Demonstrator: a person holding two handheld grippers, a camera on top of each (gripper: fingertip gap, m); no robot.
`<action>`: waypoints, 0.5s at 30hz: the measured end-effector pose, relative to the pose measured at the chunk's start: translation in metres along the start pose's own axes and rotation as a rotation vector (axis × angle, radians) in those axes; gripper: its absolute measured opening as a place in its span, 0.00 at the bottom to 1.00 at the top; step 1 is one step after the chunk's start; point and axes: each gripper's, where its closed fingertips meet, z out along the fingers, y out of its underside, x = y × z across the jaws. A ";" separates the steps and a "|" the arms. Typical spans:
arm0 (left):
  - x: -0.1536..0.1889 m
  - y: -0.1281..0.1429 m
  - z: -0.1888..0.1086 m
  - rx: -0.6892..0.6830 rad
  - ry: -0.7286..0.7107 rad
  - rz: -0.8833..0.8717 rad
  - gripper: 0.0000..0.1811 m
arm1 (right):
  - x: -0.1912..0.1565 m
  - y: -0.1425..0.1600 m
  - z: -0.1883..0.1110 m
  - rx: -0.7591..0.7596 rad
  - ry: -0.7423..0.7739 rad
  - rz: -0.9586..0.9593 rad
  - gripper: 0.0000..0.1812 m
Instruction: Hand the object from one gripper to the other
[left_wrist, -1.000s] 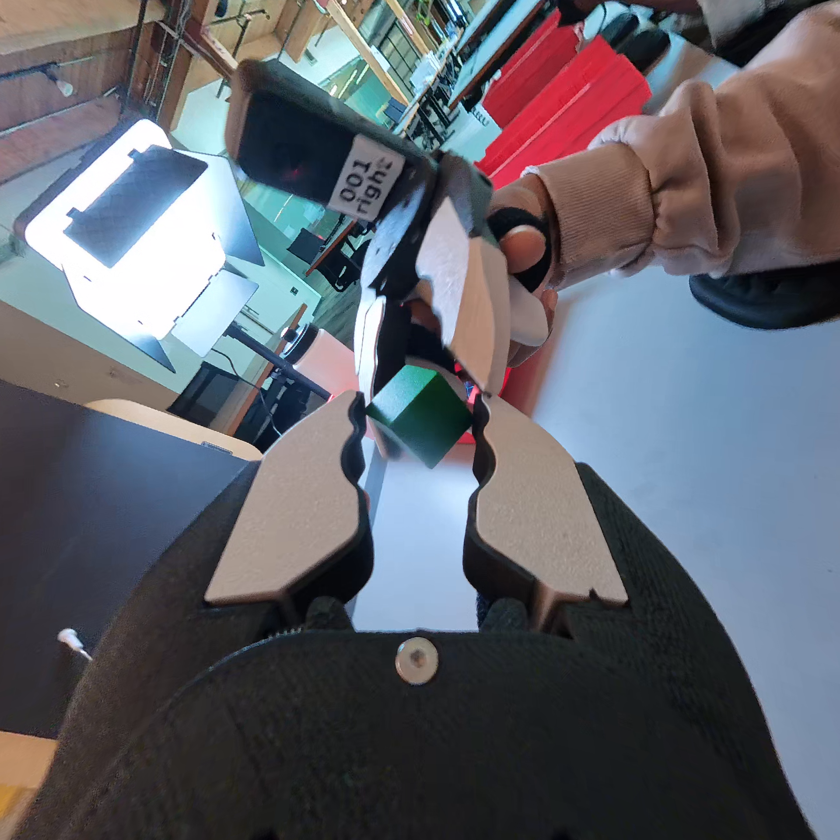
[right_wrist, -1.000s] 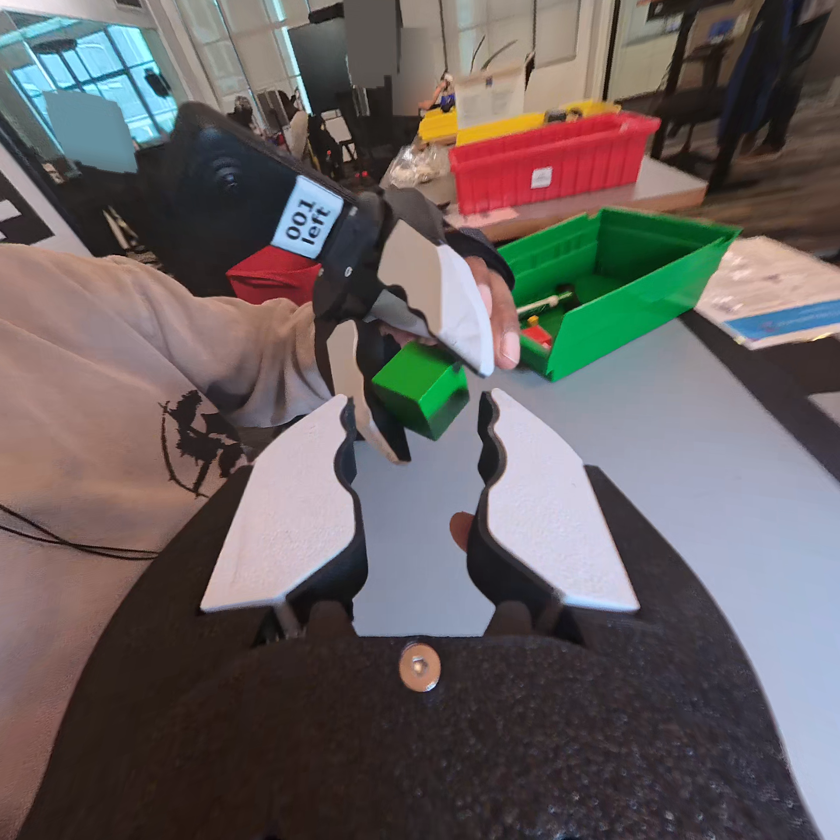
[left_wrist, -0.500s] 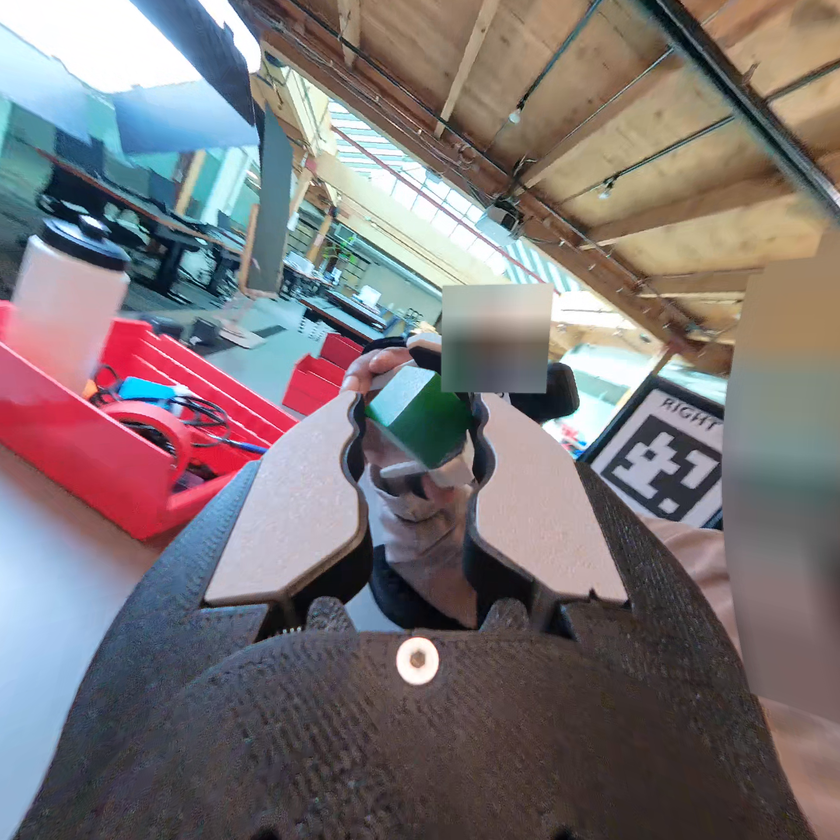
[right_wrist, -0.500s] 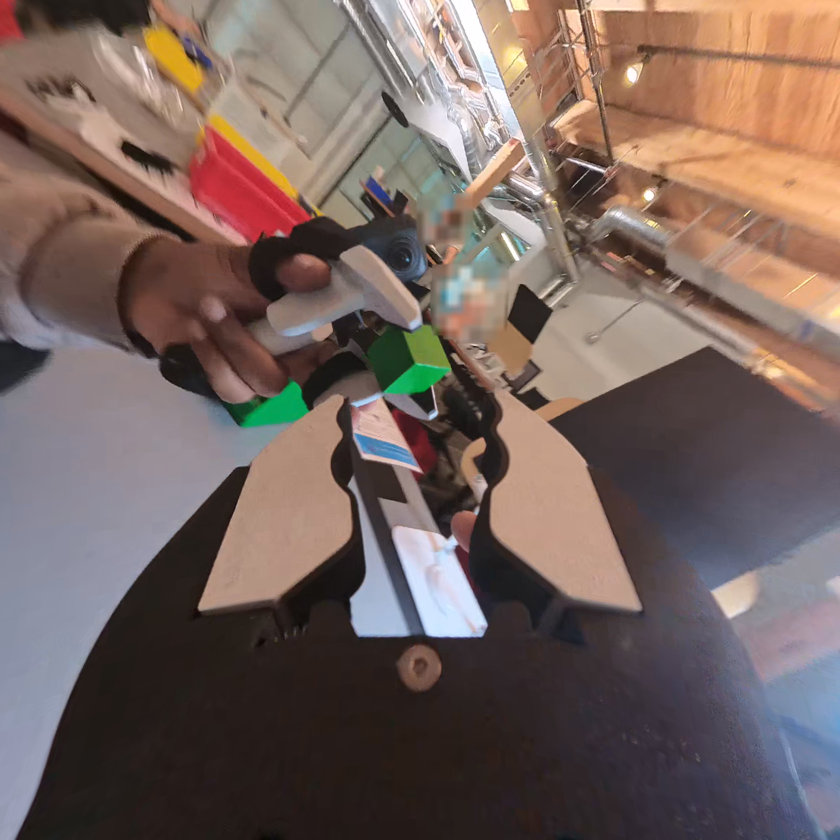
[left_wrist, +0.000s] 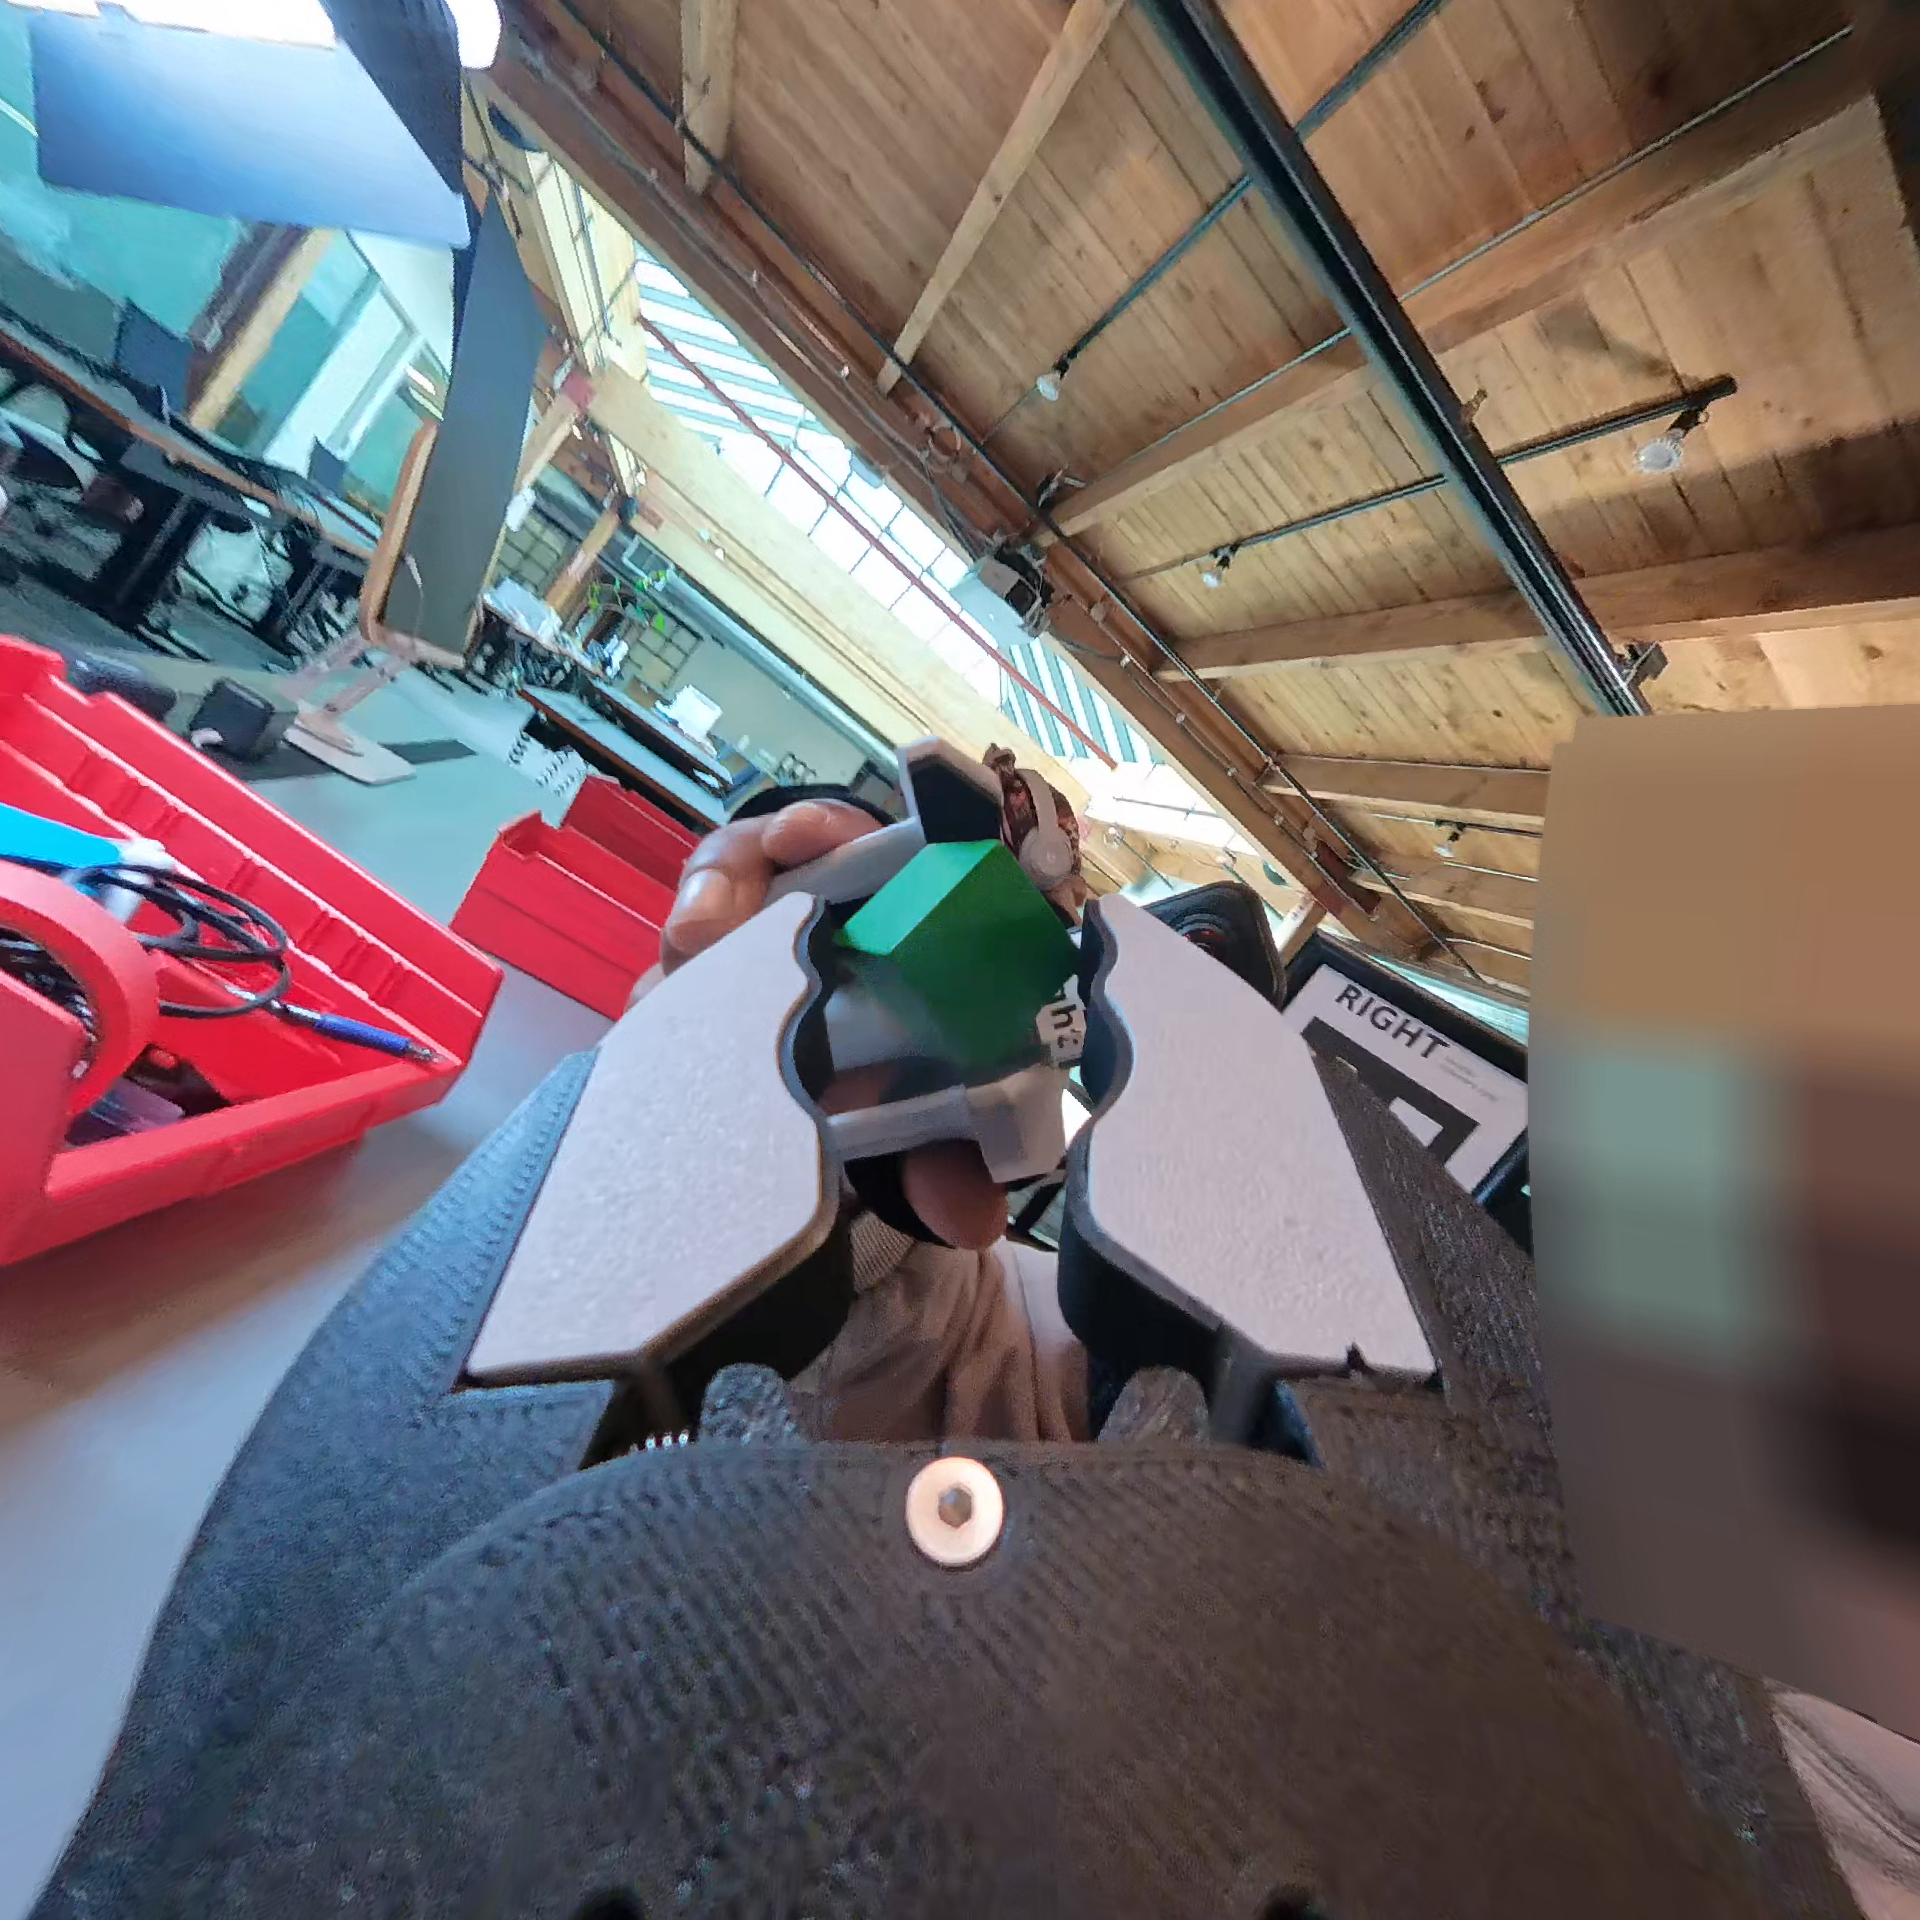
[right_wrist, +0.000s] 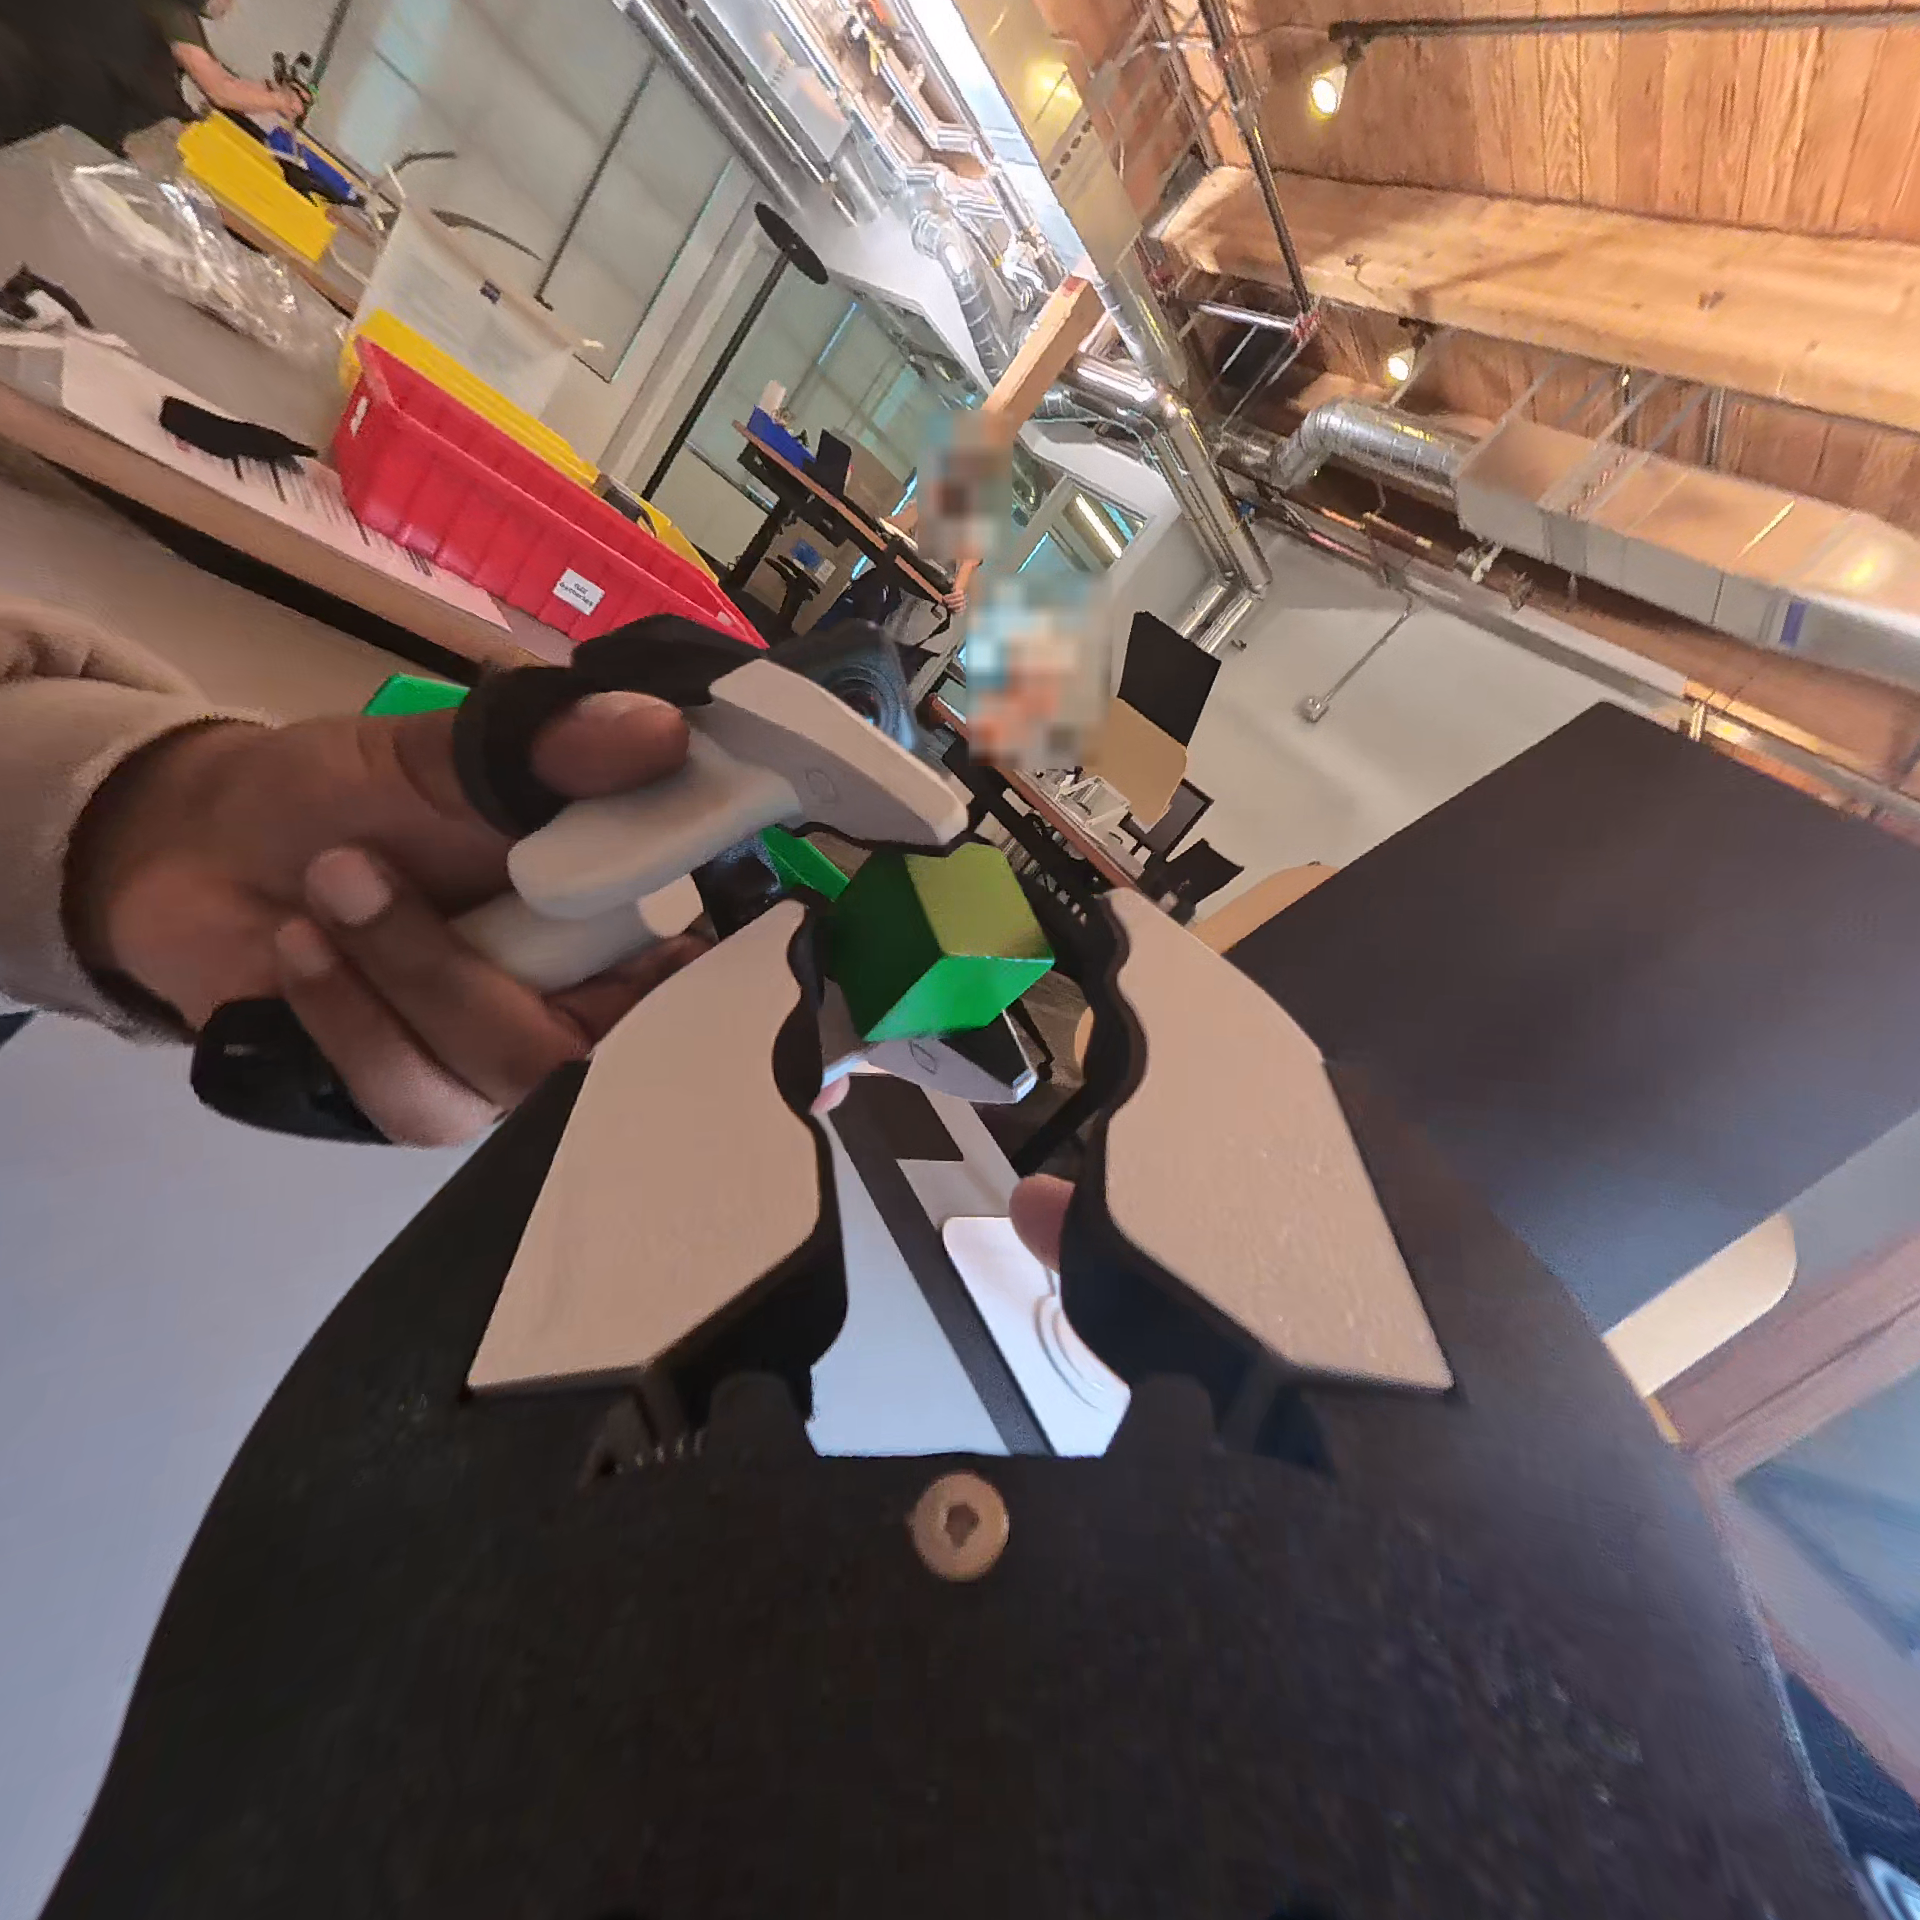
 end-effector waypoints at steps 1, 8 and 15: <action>-0.001 -0.001 0.000 0.025 -0.002 0.020 0.25 | 0.000 0.001 0.001 -0.002 0.001 0.010 0.26; -0.003 -0.007 -0.004 0.143 0.010 0.023 0.25 | 0.001 0.005 0.004 -0.013 0.024 0.049 0.26; -0.003 -0.009 -0.004 0.208 0.019 0.020 0.25 | 0.000 0.006 0.007 -0.030 0.074 0.010 0.25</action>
